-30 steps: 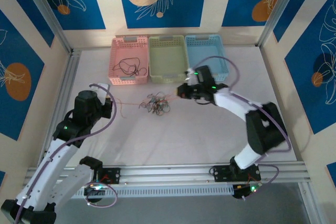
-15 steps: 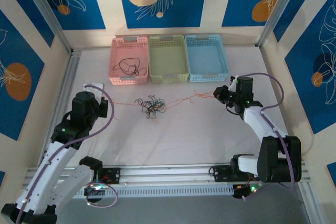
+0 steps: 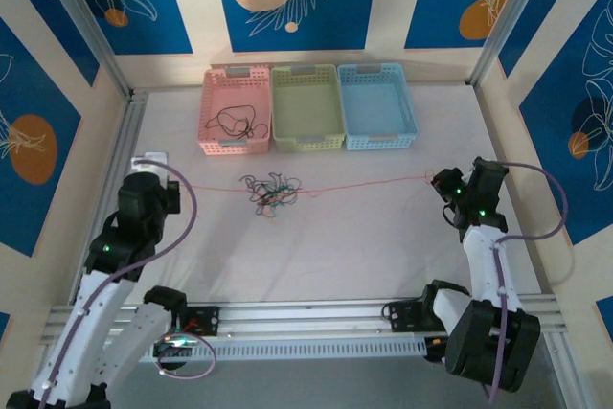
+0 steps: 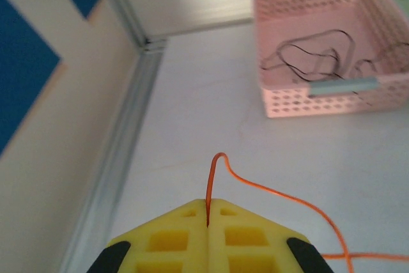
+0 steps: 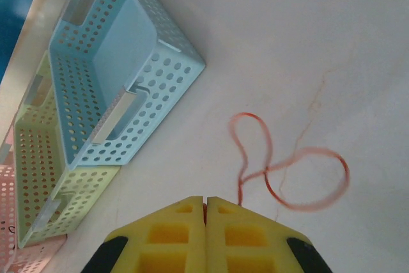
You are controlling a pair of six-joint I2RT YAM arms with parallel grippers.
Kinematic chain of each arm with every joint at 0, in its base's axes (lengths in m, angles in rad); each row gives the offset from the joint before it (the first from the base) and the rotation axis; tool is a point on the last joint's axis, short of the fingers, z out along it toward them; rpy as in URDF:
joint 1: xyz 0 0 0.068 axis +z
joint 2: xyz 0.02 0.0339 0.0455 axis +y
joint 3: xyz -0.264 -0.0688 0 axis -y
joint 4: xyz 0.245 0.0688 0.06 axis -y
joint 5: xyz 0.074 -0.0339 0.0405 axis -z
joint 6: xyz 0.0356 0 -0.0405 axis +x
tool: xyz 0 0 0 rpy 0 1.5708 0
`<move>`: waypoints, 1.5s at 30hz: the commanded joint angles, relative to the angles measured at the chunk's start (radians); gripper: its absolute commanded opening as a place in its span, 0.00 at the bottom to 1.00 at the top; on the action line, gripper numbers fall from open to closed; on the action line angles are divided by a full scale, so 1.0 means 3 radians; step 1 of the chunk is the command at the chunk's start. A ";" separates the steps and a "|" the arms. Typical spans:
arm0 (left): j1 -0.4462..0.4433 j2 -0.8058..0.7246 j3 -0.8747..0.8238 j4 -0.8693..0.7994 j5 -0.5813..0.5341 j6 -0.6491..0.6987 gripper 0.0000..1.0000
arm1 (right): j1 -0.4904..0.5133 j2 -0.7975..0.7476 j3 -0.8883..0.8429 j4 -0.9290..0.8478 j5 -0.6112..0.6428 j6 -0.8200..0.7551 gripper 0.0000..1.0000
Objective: Untangle the cables
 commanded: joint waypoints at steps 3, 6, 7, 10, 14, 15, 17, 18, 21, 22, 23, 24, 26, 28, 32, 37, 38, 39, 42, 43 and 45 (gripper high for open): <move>0.0116 -0.0190 -0.0041 0.0069 -0.0363 -0.0019 0.00 | 0.0010 0.0027 -0.0040 0.0067 -0.0054 0.0070 0.00; 0.0128 -0.0136 -0.0012 0.0033 -0.0461 -0.0029 0.00 | 0.0036 0.0080 -0.0018 0.0023 0.0025 0.0036 0.00; 0.0139 -0.0156 -0.0018 0.0037 -0.0514 -0.0031 0.00 | 0.0010 0.0058 -0.0027 0.0019 0.0030 0.0039 0.00; 0.0188 -0.0256 -0.0044 0.0078 -0.0658 -0.0024 0.00 | -0.0010 -0.0081 -0.0033 -0.0051 0.0109 0.0039 0.00; 0.0208 -0.0235 -0.0103 0.0156 -0.0254 -0.0049 0.00 | 0.0063 -0.0217 -0.0029 -0.0020 -0.0081 -0.0004 0.00; 0.0208 -0.0188 -0.0100 0.0164 -0.0063 -0.0057 0.00 | 0.0142 -0.0187 0.0032 -0.0103 -0.0096 -0.0051 0.00; 0.0205 -0.0049 -0.0088 0.0158 0.0273 -0.0075 0.00 | 0.0308 -0.0141 0.0138 -0.0270 -0.0092 -0.0149 0.00; 0.0204 0.0028 -0.0070 0.0152 0.0435 -0.0083 0.00 | 0.0410 -0.0133 0.0151 -0.0313 -0.0086 -0.0191 0.00; 0.0203 0.0199 -0.0042 0.0126 0.0751 -0.0103 0.00 | 0.0708 -0.0063 0.0208 -0.0494 -0.0016 -0.0276 0.00; 0.0204 0.0230 -0.0036 0.0116 0.0778 -0.0102 0.00 | 0.0797 -0.0028 0.0227 -0.0550 0.0026 -0.0305 0.02; 0.0202 0.0252 -0.0036 0.0114 0.0796 -0.0107 0.00 | 0.0880 0.0016 0.0261 -0.0609 0.0062 -0.0330 0.10; 0.0206 0.0263 -0.0041 0.0115 0.0825 -0.0106 0.00 | 0.0950 0.0057 0.0290 -0.0680 0.0096 -0.0351 0.22; 0.0198 0.0273 -0.0040 0.0115 0.0863 -0.0108 0.00 | 0.1064 0.0105 0.0341 -0.0784 0.0181 -0.0399 0.37; 0.0193 0.0271 -0.0041 0.0115 0.0866 -0.0108 0.00 | 0.1187 0.0103 0.0423 -0.0910 0.0351 -0.0448 0.47; 0.0187 0.0276 -0.0046 0.0120 0.0878 -0.0106 0.00 | 0.1606 0.0072 0.0740 -0.1230 0.0827 -0.0635 0.54; 0.0186 0.0281 -0.0045 0.0120 0.0878 -0.0100 0.00 | 0.2368 0.0407 0.0985 -0.0953 0.0418 -0.1077 0.55; 0.0188 0.0277 -0.0044 0.0118 0.0875 -0.0102 0.00 | 0.2504 0.0574 0.1050 -0.0898 0.0230 -0.1141 0.53; 0.0183 0.0276 -0.0047 0.0120 0.0882 -0.0102 0.00 | 0.2654 0.0755 0.1144 -0.0886 0.0120 -0.1201 0.53; 0.0183 0.0282 -0.0050 0.0119 0.0891 -0.0103 0.00 | 0.3021 0.1295 0.1425 -0.0893 -0.0021 -0.1535 0.51; 0.0185 0.0281 -0.0047 0.0120 0.0895 -0.0102 0.00 | 0.3084 0.1478 0.1519 -0.0923 -0.0061 -0.1667 0.51; 0.0182 0.0277 -0.0040 0.0116 0.0910 -0.0099 0.00 | 0.3199 0.1920 0.1806 -0.1114 -0.0145 -0.2011 0.49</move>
